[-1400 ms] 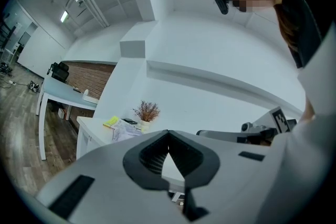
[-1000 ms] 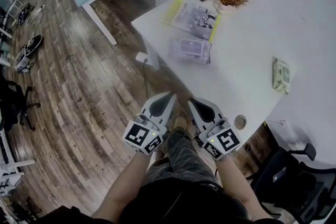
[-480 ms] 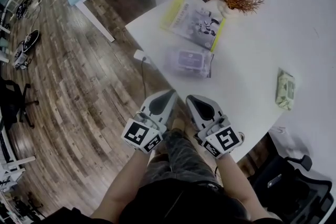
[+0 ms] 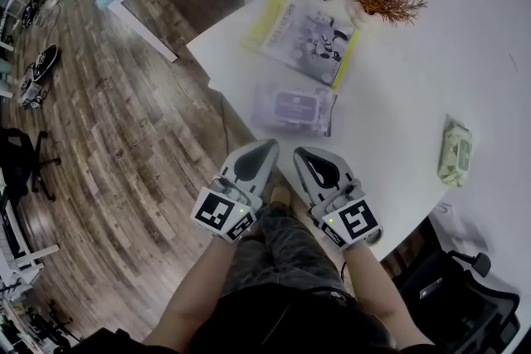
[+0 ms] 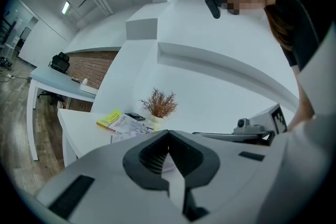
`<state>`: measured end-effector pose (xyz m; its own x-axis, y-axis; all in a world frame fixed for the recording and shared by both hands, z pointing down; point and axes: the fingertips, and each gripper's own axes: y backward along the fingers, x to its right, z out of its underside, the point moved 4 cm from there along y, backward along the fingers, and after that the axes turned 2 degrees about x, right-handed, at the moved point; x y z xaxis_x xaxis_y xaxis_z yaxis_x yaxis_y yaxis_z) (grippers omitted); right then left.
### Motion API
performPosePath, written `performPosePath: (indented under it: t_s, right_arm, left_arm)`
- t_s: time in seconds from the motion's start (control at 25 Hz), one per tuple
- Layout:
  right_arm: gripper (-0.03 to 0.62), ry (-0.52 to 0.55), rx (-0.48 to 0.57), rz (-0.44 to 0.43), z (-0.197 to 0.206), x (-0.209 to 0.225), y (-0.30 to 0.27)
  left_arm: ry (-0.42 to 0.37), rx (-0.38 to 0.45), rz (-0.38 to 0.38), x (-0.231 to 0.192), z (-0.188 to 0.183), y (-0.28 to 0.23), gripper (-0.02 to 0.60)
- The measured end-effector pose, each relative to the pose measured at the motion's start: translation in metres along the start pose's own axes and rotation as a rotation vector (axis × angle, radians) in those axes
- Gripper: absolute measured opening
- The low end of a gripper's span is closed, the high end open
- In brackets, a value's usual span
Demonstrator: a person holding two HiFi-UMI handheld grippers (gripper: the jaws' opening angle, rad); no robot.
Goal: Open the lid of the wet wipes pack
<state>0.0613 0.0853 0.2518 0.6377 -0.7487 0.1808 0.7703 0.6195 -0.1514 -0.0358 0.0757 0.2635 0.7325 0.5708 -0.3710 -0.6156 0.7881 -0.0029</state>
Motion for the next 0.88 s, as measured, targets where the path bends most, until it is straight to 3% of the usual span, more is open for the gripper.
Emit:
performPosePath:
  t_s: [0.16, 0.36, 0.6, 0.88]
  right_arm:
    - [0.019, 0.014, -0.005, 0.005, -0.001, 0.010, -0.004]
    - [0.020, 0.113, 0.026, 0.010, -0.011, 0.016, -0.012]
    - [0.020, 0.187, -0.011, 0.004, -0.011, 0.023, -0.022]
    - [0.020, 0.412, -0.197, -0.034, 0.003, 0.038, -0.029]
  left_arm:
    - [-0.008, 0.002, -0.006, -0.005, 0.001, -0.006, 0.012]
    - [-0.042, -0.004, 0.017, -0.010, 0.001, -0.012, 0.013]
    - [-0.068, -0.020, 0.042, -0.022, 0.003, -0.017, 0.014]
    - [-0.084, -0.024, 0.085, -0.041, 0.001, -0.027, 0.014]
